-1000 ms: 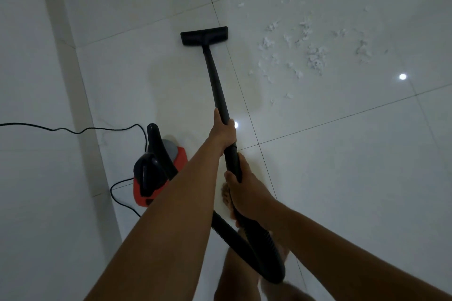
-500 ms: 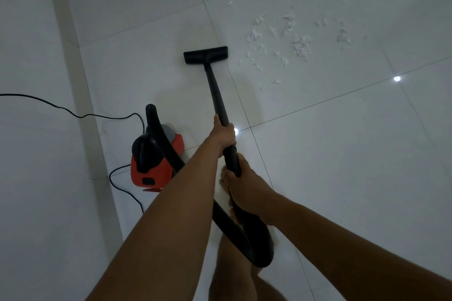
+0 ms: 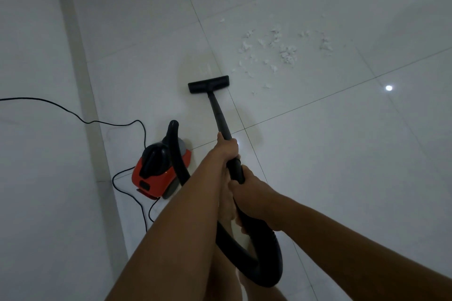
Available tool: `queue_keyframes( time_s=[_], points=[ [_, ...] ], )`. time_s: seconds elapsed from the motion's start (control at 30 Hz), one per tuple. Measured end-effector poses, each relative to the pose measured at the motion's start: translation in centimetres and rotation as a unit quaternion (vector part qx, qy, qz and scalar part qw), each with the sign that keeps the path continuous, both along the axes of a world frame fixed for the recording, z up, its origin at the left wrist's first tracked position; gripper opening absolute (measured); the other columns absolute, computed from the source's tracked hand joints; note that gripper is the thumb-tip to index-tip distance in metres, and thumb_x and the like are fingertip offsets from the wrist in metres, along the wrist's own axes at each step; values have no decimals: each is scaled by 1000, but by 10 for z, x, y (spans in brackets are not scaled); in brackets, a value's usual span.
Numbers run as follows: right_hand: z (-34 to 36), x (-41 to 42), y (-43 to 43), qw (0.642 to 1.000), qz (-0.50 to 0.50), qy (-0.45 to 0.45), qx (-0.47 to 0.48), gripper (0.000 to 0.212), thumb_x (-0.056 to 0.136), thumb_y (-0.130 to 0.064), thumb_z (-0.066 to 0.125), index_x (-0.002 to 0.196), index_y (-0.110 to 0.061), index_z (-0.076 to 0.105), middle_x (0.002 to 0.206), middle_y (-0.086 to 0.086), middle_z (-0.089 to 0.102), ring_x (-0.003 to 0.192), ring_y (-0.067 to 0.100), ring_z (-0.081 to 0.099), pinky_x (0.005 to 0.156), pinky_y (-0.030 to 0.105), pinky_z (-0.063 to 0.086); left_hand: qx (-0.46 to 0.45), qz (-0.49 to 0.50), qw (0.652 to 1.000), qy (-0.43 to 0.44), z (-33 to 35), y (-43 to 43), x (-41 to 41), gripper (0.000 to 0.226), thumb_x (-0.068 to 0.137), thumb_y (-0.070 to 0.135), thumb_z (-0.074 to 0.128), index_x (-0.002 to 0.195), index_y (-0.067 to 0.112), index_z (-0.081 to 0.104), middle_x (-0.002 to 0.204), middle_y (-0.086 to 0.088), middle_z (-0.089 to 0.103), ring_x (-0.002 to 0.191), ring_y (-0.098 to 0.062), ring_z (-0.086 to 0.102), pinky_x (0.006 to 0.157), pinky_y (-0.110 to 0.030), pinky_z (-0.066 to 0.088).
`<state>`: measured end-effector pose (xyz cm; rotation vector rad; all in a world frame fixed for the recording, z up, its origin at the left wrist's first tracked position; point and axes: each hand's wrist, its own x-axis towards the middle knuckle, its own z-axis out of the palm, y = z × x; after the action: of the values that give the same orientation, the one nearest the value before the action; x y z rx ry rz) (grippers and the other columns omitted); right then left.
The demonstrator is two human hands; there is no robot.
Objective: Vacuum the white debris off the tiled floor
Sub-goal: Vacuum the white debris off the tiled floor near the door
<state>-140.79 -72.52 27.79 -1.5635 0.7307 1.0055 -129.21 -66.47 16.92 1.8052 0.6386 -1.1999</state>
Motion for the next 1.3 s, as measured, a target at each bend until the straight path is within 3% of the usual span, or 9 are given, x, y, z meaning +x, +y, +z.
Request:
queue_keyframes(
  time_s=[0.2,0.33,0.47,0.63,0.73,0.83,1.0,1.17,1.3],
  points=[
    [20,-27,-13,1000,-5,6,4,55,104,-28,43,156,-27,25,107,10,52,94,27,55,101,49,53,-2,-2,1000,16,16,-12,-29,65,104,21,37,158,33,1,81,-12,56,68,-17,54,58,-33,49],
    [33,-43,-19,1000,-23,11,15,50,105,-28,43,153,-25,29,92,8,55,86,26,59,91,45,55,-2,-6,1000,23,23,-18,-47,65,105,24,37,158,32,1,82,-10,55,69,-15,54,58,-32,49],
    [46,-56,-23,999,-29,15,15,48,107,-29,42,153,-24,30,92,7,55,88,27,59,88,42,55,-3,-17,999,28,30,-23,-62,65,104,22,36,158,31,0,82,-9,55,69,-15,54,58,-31,49],
    [61,-70,-30,997,-56,51,29,40,108,-34,41,146,-25,34,72,10,55,53,19,57,48,29,51,4,-37,999,36,37,-29,-76,69,102,19,36,158,30,-1,84,-10,58,70,-16,56,60,-33,51],
    [63,-78,-34,996,-65,56,29,37,107,-32,43,142,-23,36,67,10,54,43,17,54,41,25,49,5,-44,998,43,39,-34,-84,69,101,17,35,158,31,0,85,-11,60,71,-17,57,58,-33,51],
    [62,-86,-38,997,-56,54,14,39,106,-27,44,144,-23,36,74,9,55,46,14,54,37,18,45,3,-46,998,47,39,-40,-91,72,101,14,34,158,33,-6,82,-11,60,69,-17,57,58,-33,51],
    [58,-96,-43,995,-70,62,17,37,105,-26,45,142,-21,38,74,11,55,43,15,54,38,18,45,6,-83,995,47,39,-49,-96,74,102,14,35,158,31,-10,87,-12,61,73,-18,58,56,-31,50],
    [58,-103,-45,993,-95,65,34,42,105,-25,45,145,-23,33,69,12,54,41,17,53,39,23,47,9,-99,994,47,38,-54,-100,72,102,16,35,158,32,-7,84,-10,59,72,-19,58,65,-34,55],
    [58,-105,-44,994,-96,48,24,44,107,-31,42,149,-24,31,72,9,54,44,15,53,39,22,46,13,-113,993,43,37,-56,-100,70,101,14,35,158,30,-1,80,-10,58,69,-18,58,60,-33,52]
  ],
)
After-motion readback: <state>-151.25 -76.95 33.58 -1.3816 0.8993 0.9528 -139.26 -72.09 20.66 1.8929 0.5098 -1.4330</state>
